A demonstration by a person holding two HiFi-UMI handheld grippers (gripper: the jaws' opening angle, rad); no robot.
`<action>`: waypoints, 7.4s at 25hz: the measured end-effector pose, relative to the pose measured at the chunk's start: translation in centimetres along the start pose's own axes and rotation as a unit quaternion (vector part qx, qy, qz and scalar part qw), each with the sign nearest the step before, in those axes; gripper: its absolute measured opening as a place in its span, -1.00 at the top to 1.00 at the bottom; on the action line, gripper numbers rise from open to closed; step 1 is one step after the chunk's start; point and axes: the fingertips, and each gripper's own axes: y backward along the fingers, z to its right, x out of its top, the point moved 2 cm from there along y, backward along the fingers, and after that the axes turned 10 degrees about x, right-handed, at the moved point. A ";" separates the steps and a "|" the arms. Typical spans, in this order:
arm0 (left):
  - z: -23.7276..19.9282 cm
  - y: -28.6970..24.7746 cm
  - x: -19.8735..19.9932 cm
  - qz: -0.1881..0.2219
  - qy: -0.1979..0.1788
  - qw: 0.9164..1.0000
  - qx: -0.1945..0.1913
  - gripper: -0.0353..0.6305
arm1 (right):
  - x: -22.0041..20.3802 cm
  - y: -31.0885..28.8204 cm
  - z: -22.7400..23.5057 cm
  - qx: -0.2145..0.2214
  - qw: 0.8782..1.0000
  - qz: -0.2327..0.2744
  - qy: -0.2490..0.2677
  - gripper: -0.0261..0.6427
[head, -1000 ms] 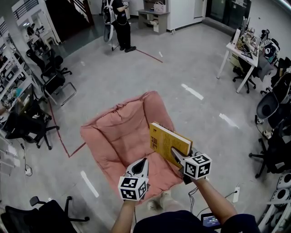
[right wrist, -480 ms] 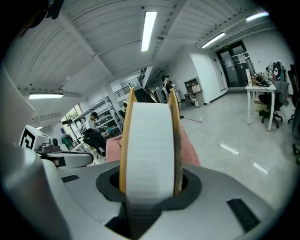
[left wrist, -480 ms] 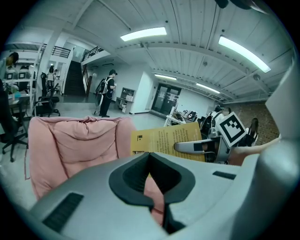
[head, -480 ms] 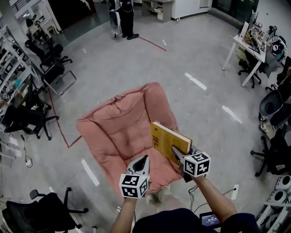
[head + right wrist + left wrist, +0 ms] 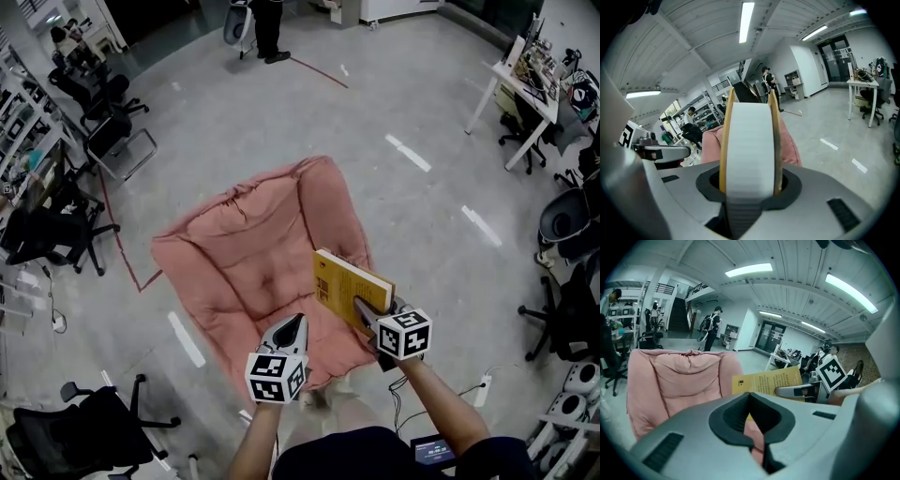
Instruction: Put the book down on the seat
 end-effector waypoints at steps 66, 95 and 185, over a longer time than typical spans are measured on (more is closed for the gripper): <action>-2.5 -3.5 -12.0 -0.130 0.034 0.990 0.037 0.88 | -19.7 -10.1 11.7 -0.087 0.970 -0.223 -0.044 0.45; -0.8 -2.8 -9.8 -0.105 0.040 0.994 0.013 0.88 | -16.8 -7.4 11.2 -0.122 0.975 -0.183 -0.016 0.35; -5.1 19.2 1.6 0.139 -0.086 0.986 -0.029 0.88 | 1.0 5.4 -21.1 -0.039 0.978 0.091 0.181 0.86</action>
